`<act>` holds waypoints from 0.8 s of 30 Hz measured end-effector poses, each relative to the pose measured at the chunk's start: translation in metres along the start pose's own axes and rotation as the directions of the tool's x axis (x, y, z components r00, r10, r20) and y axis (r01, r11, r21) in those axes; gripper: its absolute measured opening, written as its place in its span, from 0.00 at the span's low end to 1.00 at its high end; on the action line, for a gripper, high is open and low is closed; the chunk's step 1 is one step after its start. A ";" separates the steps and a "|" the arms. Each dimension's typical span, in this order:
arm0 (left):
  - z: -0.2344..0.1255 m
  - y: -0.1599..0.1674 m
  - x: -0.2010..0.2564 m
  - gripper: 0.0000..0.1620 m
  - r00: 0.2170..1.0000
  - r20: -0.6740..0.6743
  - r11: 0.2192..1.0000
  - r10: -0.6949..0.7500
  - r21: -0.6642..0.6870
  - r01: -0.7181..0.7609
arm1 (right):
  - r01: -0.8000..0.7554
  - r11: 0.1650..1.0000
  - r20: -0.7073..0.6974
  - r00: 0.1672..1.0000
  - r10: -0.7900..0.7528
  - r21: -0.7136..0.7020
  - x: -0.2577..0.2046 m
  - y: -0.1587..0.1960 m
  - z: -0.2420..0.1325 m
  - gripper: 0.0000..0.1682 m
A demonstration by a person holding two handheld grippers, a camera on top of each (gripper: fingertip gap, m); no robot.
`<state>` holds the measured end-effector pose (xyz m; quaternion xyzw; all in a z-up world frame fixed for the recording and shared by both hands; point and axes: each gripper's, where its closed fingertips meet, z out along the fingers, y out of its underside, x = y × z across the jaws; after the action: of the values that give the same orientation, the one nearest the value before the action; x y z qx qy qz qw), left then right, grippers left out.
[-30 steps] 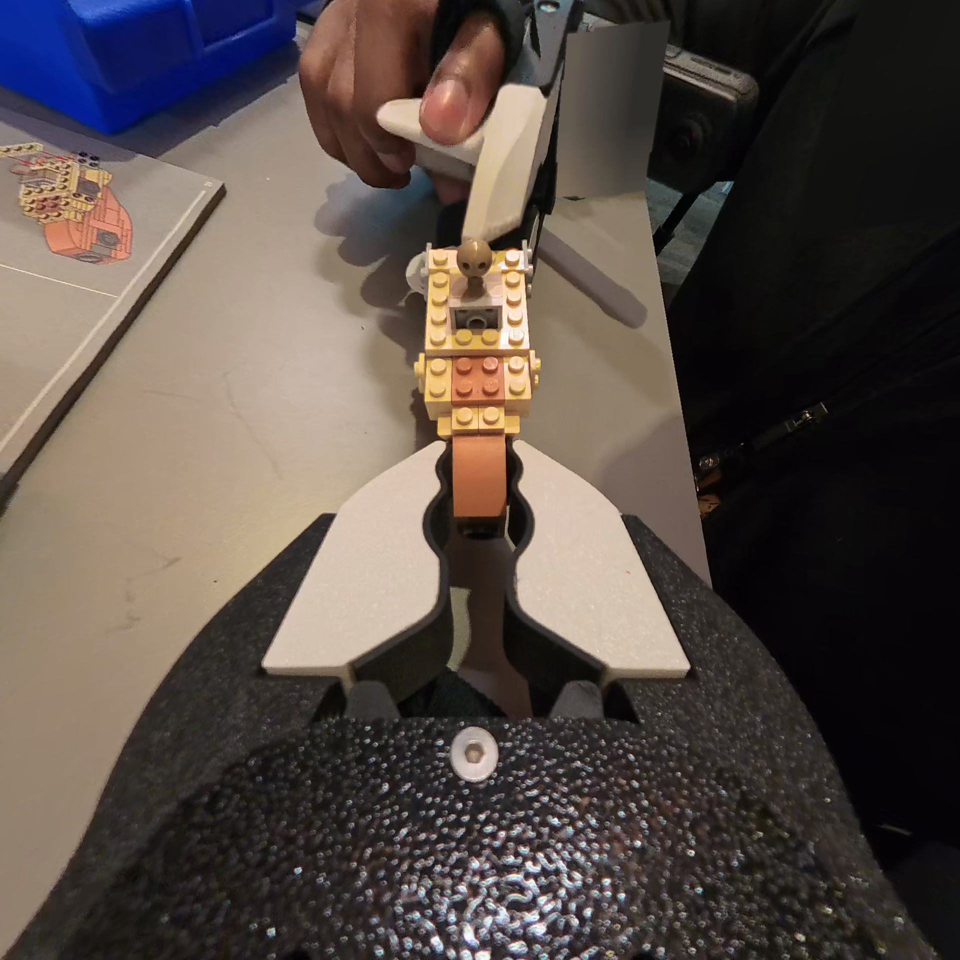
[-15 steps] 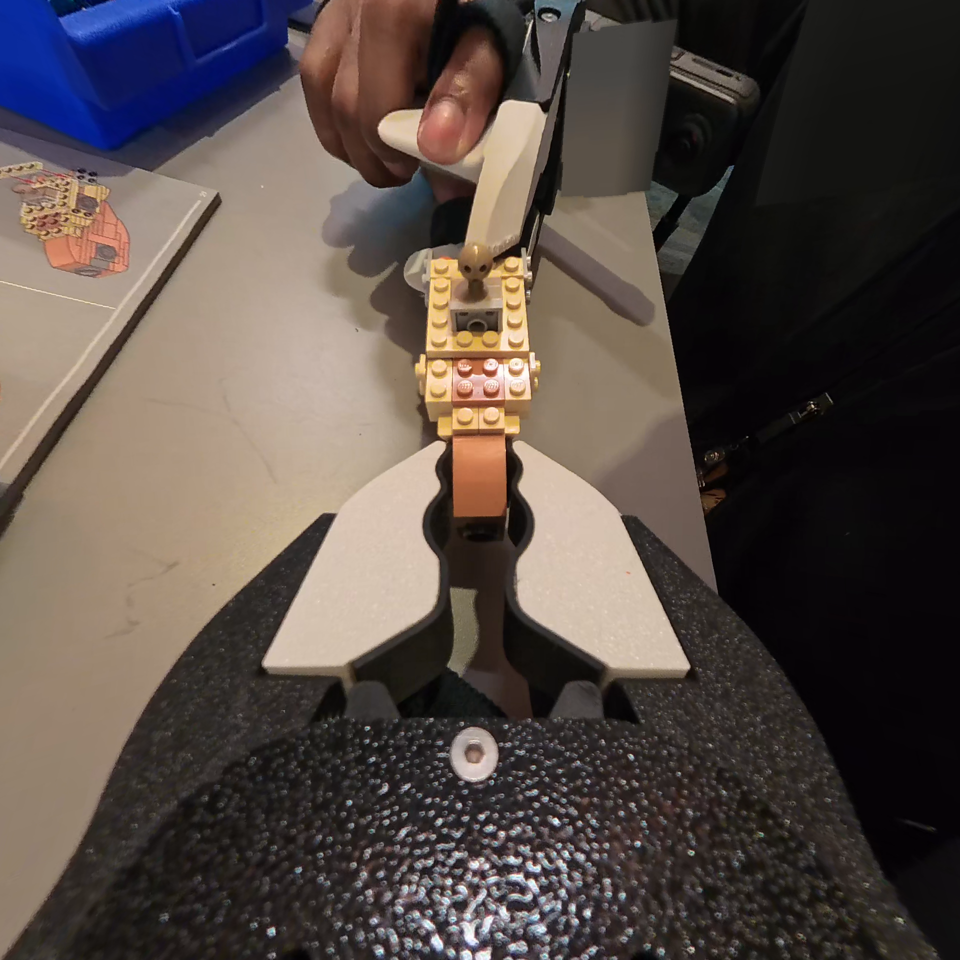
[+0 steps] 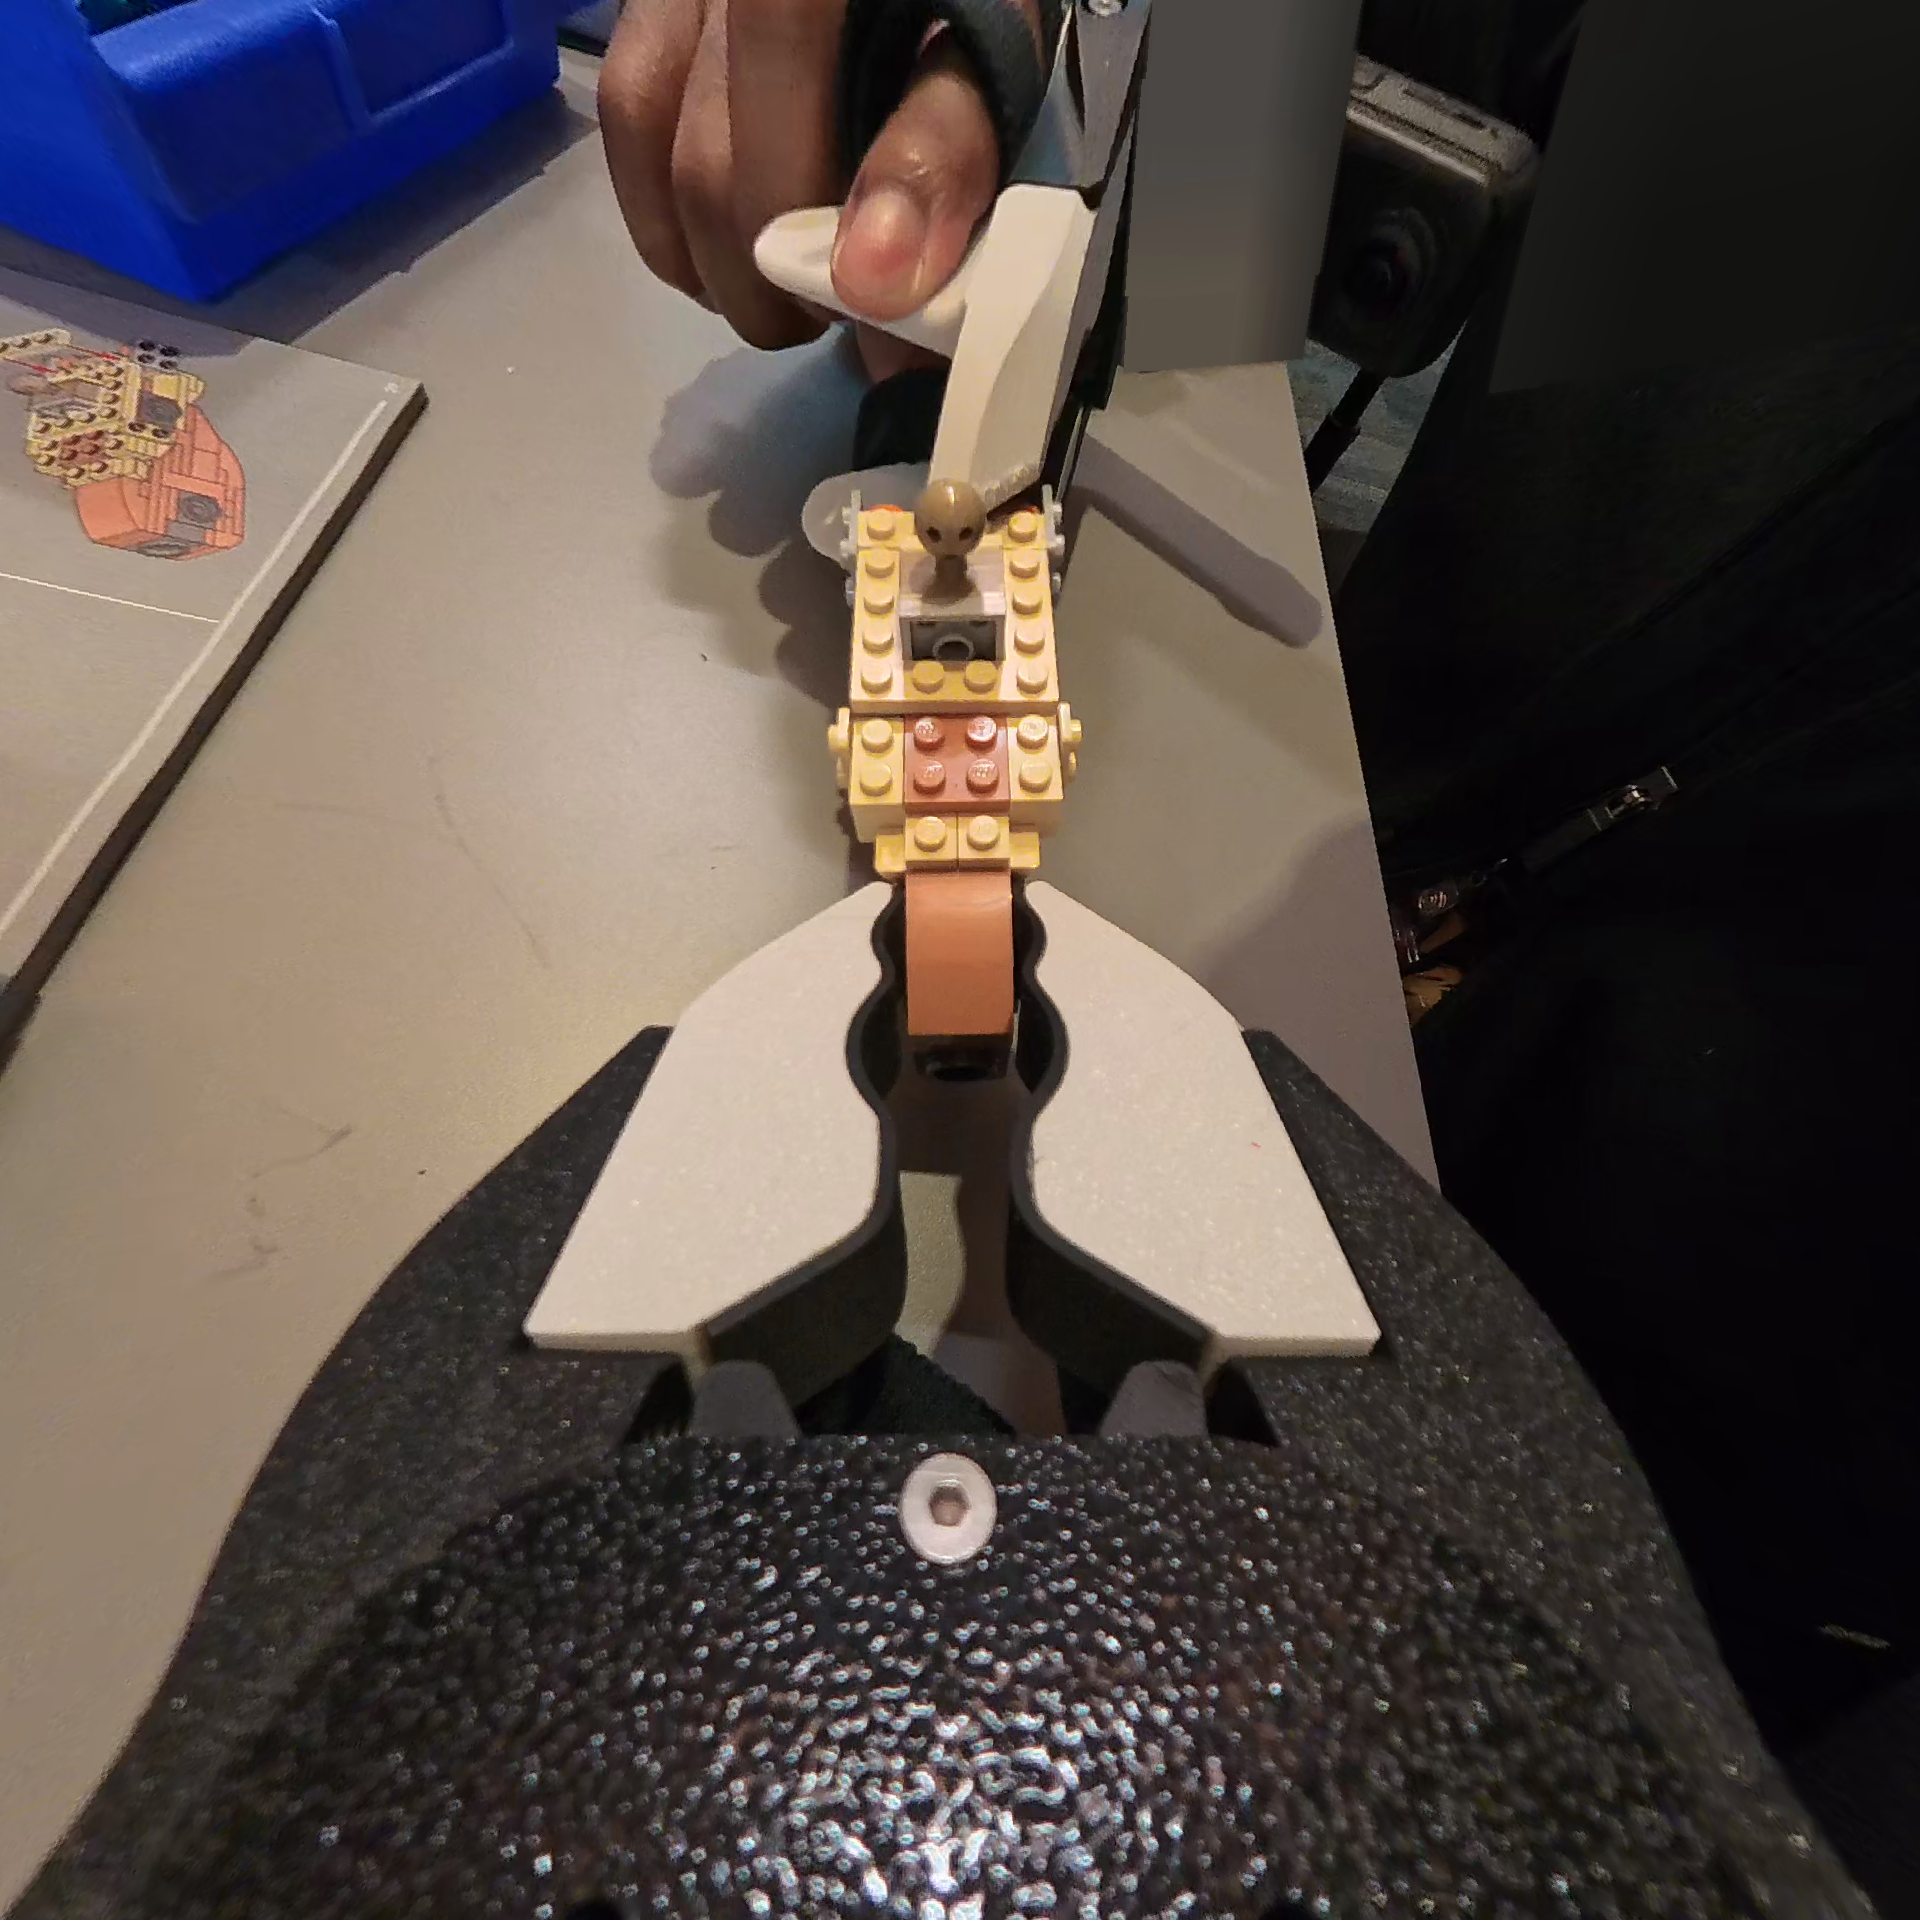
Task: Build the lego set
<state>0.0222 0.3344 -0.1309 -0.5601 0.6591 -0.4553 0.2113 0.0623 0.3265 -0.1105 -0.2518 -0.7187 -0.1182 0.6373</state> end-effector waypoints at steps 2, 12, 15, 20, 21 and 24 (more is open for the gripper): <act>0.000 0.001 0.000 0.11 1.000 -0.002 1.000 0.001 -0.007 -0.001 | -0.012 1.000 0.012 1.000 0.012 0.000 -0.001 0.000 0.000 0.23; 0.001 0.002 0.005 0.11 0.999 -0.011 0.999 0.038 -0.010 -0.038 | 0.012 1.000 0.015 1.000 -0.013 0.003 -0.001 -0.005 -0.002 0.23; 0.000 0.001 0.006 0.11 0.999 -0.012 0.999 0.046 -0.001 -0.046 | 0.025 1.000 -0.010 1.000 -0.025 -0.007 0.000 -0.006 -0.002 0.23; -0.001 0.000 0.007 0.11 0.999 -0.016 0.999 0.048 0.009 -0.048 | 0.017 1.000 -0.025 1.000 -0.017 -0.010 0.001 -0.005 -0.001 0.23; -0.002 0.000 0.007 0.11 0.999 -0.017 0.999 0.050 0.012 -0.050 | 0.020 1.000 -0.029 0.999 -0.020 -0.010 0.001 -0.005 -0.001 0.23; -0.002 -0.001 0.008 0.11 0.998 -0.016 0.998 0.054 0.018 -0.054 | 0.017 1.000 -0.042 0.999 -0.018 -0.008 0.003 -0.005 -0.002 0.23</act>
<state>0.0188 0.3279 -0.1272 -0.5363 0.6717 -0.4599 0.2229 0.0609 0.3220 -0.1071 -0.2455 -0.7067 -0.1319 0.6503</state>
